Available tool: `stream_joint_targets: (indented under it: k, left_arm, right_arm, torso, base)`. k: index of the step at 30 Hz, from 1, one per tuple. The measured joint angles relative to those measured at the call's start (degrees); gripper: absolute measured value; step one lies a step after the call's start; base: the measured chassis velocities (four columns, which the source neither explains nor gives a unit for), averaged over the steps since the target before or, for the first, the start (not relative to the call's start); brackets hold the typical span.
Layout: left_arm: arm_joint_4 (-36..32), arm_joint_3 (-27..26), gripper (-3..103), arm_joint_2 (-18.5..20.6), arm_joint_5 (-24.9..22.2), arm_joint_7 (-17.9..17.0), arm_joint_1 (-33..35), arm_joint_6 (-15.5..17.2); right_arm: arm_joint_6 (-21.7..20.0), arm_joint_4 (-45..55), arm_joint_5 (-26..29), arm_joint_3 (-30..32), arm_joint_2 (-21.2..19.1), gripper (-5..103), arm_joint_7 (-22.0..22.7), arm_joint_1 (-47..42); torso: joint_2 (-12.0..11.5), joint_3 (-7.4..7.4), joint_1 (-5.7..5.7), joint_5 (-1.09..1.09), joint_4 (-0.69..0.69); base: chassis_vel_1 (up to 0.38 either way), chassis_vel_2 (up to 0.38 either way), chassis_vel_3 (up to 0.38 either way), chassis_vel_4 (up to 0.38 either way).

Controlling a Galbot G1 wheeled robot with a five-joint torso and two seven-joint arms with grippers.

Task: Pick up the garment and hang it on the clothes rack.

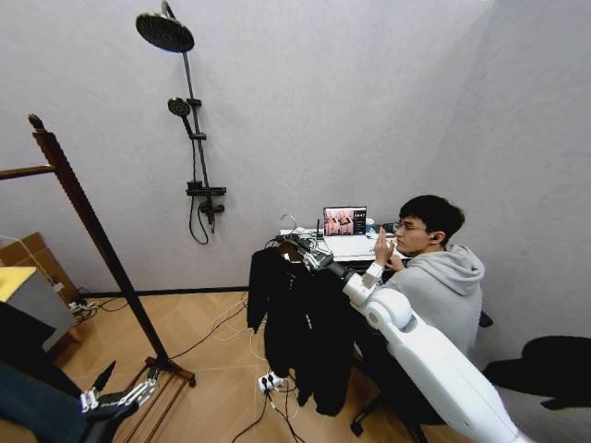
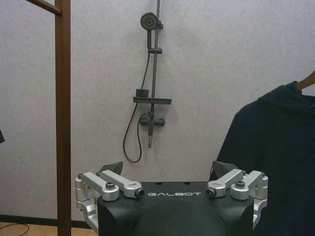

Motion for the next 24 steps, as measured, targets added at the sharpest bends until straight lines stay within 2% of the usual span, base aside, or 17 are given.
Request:
stream_joint_targets:
  k: [4,8,24]
  left_arm:
    - [0.0,0.0,100,0.0,0.0,0.0,0.0,0.0]
    - [0.0,0.0,100,0.0,0.0,0.0,0.0,0.0]
    - [0.0,0.0,100,0.0,0.0,0.0,0.0,0.0]
  right_arm:
    - [1.0,-0.6,1.7,-2.5,0.9,8,-0.7,1.8]
    - [0.6,-1.0,6.7,-5.0,2.6,8,-0.7,4.5]
    - [-2.3,-2.7,8.1,-5.7,4.6,8,-1.4,6.5]
  torso:
    - [0.0,0.0,0.0,0.0,0.0]
    - [0.0,0.0,0.0,0.0,0.0]
    - [0.0,0.0,0.0,0.0,-0.01]
  base:
    - [0.0,0.0,0.0,0.0]
    - [0.0,0.0,0.0,0.0]
    - [0.0,0.0,0.0,0.0]
